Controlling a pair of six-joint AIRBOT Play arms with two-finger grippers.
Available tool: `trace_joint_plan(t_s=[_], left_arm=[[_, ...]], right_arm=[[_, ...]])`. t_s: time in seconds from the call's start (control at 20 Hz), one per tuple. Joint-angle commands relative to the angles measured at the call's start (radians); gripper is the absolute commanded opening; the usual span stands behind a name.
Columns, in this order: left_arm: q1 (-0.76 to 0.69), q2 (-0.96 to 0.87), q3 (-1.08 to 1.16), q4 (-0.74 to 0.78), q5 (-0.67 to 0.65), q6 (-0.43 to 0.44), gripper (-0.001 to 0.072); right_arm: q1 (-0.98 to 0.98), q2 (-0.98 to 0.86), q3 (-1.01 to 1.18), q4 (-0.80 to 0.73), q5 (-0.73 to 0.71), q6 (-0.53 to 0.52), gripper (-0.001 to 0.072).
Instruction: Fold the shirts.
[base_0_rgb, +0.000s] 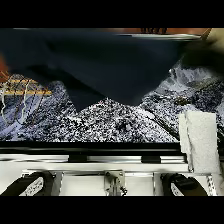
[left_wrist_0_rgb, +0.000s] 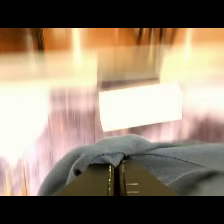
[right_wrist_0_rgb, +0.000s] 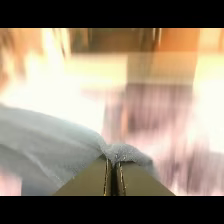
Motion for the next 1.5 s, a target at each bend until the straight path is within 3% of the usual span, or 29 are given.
trace_joint_plan(t_s=[0.0, 0.2, 0.4, 0.75, 0.9, 1.05, 1.15, 1.3, 1.45], left_arm=[[0.000, 0.187, 0.140, -0.013, 0.082, -0.060, 0.0033], [0.001, 0.270, 0.139, 0.034, 0.145, -0.060, 0.0033], [0.001, 0.164, 0.139, 0.072, 0.210, -0.060, 0.0033], [0.001, -0.196, 0.128, 0.084, -0.121, -0.030, 0.0033], [0.001, -0.368, 0.104, 0.083, -0.108, -0.022, 0.0033], [-0.008, -0.551, 0.105, 0.062, -0.024, -0.023, 0.0033], [-0.024, -0.661, 0.105, 0.021, 0.021, -0.023, 0.0034], [-0.051, -0.793, 0.105, -0.030, 0.057, -0.024, 0.0034], [-0.090, -0.890, 0.105, -0.080, 0.027, -0.027, 0.0035]], right_arm=[[-0.001, 0.135, 0.207, -0.039, -0.022, 0.029, 0.0072], [-0.001, 0.174, 0.208, -0.090, -0.024, 0.078, 0.0072], [-0.001, 0.085, 0.208, -0.205, -0.100, 0.112, 0.0072], [-0.001, -0.273, 0.208, -0.340, 0.105, 0.211, 0.0073], [-0.001, -0.474, 0.208, -0.447, 0.082, 0.219, 0.0072], [-0.002, -0.657, 0.208, -0.539, -0.074, 0.290, 0.0073], [-0.014, -0.751, 0.208, -0.547, -0.152, 0.401, 0.0073], [-0.066, -0.849, 0.208, -0.539, -0.146, 0.632, 0.0073], [-0.091, -0.916, 0.208, -0.479, -0.069, 0.655, 0.0073]])
